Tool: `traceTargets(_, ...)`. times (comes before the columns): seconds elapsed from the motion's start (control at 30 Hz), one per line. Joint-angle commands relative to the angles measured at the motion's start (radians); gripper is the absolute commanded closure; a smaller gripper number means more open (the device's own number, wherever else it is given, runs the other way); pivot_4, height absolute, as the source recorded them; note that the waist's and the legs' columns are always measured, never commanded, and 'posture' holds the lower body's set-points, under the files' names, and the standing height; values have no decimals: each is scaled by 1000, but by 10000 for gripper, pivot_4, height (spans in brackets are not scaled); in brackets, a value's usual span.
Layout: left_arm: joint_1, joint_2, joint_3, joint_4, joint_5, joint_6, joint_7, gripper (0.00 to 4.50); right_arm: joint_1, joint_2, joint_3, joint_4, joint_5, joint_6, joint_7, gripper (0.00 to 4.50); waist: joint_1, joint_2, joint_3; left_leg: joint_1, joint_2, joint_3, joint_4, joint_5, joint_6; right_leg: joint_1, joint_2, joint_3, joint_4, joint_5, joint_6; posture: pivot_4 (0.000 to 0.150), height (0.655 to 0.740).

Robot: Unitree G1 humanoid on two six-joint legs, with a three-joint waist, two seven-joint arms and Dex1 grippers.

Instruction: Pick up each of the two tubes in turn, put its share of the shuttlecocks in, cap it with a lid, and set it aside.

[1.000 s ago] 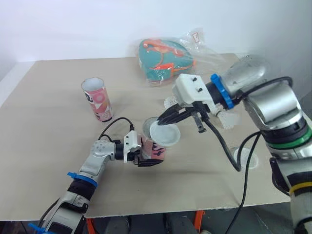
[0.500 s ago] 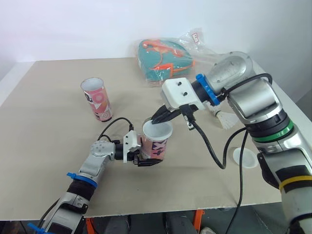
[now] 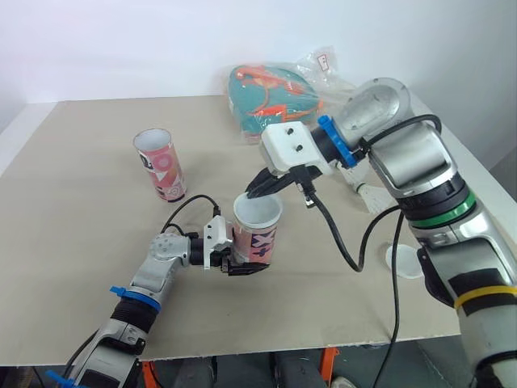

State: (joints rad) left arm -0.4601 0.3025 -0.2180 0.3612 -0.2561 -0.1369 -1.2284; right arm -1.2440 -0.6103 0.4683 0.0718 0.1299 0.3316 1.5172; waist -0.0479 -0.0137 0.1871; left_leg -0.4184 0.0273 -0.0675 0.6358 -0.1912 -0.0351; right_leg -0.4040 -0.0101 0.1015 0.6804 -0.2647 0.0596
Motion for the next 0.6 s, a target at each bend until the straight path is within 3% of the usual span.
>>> traceTargets(0.03,23,17,-3,3,14,15,3,8485,-28,4,-40,-4,-12,-19,-10,44703,0,0,0,0,0,0,0,0,0,0,0,0,0,0,0,1500,7387)
traceTargets(0.6,30,20,-1,-16,12,36,5,8485,14,-40,-20,-90,-8,-10,18,44703,0,0,0,0,0,0,0,0,0,0,1,0,0,0,0,1500,7387)
